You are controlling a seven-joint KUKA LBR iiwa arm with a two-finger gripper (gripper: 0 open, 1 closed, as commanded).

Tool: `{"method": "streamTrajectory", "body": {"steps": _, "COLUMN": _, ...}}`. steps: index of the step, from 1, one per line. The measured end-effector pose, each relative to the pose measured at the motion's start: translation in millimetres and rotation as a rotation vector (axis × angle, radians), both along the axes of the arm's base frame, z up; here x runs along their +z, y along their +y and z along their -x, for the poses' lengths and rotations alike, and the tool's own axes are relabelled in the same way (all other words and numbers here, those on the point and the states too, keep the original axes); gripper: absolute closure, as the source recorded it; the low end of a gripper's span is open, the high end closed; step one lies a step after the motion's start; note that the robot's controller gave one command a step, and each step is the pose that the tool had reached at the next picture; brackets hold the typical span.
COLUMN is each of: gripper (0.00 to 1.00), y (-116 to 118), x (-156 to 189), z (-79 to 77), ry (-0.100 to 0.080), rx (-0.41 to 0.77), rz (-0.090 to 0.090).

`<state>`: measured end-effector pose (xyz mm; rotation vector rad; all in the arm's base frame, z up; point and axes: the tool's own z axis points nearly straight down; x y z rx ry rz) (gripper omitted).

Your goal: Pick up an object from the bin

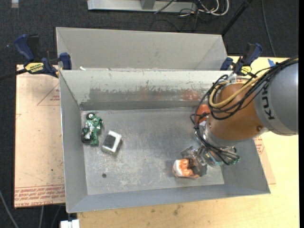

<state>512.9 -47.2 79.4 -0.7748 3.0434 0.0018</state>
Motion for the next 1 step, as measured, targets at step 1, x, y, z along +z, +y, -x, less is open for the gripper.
{"method": "streamTrajectory", "body": {"steps": 1, "gripper": 1.0, "y": 0.3, "x": 7.4, "z": 0.4, "ry": 0.002, "rx": 0.0, "rz": 0.0}}
